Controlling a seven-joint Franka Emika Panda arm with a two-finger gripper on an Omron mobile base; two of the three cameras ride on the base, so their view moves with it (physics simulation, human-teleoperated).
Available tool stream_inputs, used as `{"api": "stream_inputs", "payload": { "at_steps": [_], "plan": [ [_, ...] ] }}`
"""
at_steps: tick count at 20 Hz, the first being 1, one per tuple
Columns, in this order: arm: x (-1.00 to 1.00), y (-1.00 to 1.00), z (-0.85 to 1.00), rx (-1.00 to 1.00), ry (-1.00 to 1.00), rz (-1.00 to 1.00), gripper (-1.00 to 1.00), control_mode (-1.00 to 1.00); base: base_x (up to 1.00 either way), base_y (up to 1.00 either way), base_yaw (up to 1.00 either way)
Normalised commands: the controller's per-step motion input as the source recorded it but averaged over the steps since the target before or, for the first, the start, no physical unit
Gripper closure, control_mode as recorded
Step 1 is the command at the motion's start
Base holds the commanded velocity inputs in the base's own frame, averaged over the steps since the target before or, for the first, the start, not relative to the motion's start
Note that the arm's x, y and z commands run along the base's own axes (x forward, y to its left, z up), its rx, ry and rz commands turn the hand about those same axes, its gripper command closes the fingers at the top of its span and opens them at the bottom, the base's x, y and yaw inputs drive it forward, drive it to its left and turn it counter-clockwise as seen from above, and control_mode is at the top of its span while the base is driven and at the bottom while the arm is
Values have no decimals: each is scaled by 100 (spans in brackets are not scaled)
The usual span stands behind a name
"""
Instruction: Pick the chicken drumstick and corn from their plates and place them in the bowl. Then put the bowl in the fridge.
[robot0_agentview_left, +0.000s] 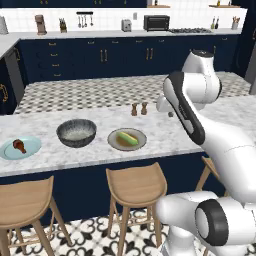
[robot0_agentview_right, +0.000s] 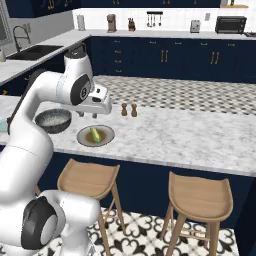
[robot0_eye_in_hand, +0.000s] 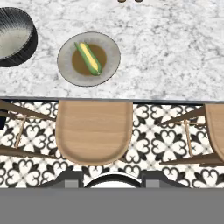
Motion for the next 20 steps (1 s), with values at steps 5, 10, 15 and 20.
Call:
{"api": "stream_inputs", "payload": {
  "at_steps": [5, 10, 15, 20],
  "plan": [
    [0, 0, 0, 0, 0, 0, -100, 100, 0, 24, 0],
    [0, 0, 0, 0, 0, 0, -100, 100, 4, 88, -5],
    [0, 0, 0, 0, 0, 0, -100, 100, 10, 77, -9],
    [0, 0, 0, 0, 0, 0, -100, 100, 41, 45, -1]
  ]
}}
